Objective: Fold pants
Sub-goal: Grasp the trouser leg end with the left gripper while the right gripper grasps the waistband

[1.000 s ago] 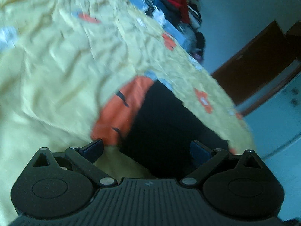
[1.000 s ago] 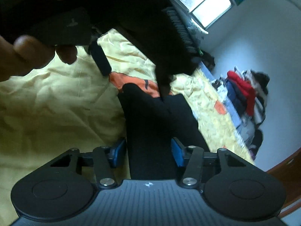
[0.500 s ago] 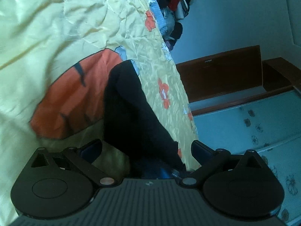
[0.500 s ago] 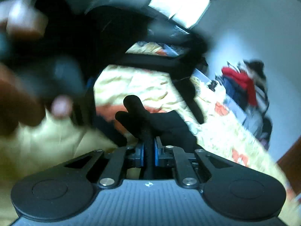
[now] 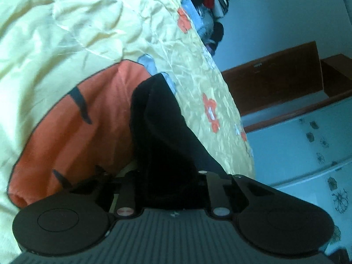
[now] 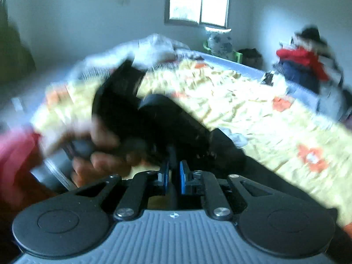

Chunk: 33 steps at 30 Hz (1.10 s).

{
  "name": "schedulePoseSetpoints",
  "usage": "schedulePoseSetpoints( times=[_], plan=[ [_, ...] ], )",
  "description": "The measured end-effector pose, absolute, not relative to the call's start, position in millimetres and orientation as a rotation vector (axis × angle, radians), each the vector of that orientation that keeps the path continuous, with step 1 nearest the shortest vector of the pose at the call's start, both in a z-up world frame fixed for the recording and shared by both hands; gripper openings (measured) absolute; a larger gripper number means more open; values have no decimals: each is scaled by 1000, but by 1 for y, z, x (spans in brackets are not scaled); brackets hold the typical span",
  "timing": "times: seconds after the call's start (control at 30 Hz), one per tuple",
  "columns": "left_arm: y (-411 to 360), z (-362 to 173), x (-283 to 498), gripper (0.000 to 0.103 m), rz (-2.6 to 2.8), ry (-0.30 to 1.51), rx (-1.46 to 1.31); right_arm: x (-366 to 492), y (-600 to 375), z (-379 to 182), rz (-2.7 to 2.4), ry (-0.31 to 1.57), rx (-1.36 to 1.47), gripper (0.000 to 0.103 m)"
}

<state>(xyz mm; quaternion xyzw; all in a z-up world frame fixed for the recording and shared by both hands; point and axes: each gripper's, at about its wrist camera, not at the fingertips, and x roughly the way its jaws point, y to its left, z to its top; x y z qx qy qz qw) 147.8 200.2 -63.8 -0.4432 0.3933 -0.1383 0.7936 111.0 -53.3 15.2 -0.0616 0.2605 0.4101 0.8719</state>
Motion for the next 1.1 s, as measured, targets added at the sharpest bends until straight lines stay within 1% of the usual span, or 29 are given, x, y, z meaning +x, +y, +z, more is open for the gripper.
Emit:
schedulePoseSetpoints(
  times=[0.07, 0.13, 0.23, 0.33, 0.47, 0.63, 0.73, 0.9, 1.1],
  plan=[
    [196, -62, 143, 21, -271, 819, -916, 136, -70, 12, 712, 596, -54, 10],
    [185, -54, 137, 20, -237, 783, -814, 160, -68, -6, 556, 657, -121, 11],
    [169, -32, 123, 19, -209, 728, -661, 179, -57, -27, 545, 705, -128, 11],
    [147, -7, 107, 19, -220, 669, -530, 175, -51, -26, 600, 668, -17, 11],
    [116, 20, 91, 19, -215, 606, -404, 162, -57, -21, 611, 614, 42, 11],
    [69, 43, 84, 19, -280, 556, -348, 141, -116, -4, 592, 583, 278, 11],
    [34, 52, 83, 21, -343, 542, -299, 134, -152, 0, 567, 564, 373, 11],
    [-32, 54, 75, 22, -449, 527, -234, 114, -221, -5, 499, 535, 533, 11],
    [-109, 46, 77, 23, -576, 532, -153, 87, -290, -10, 397, 499, 614, 10]
  ],
)
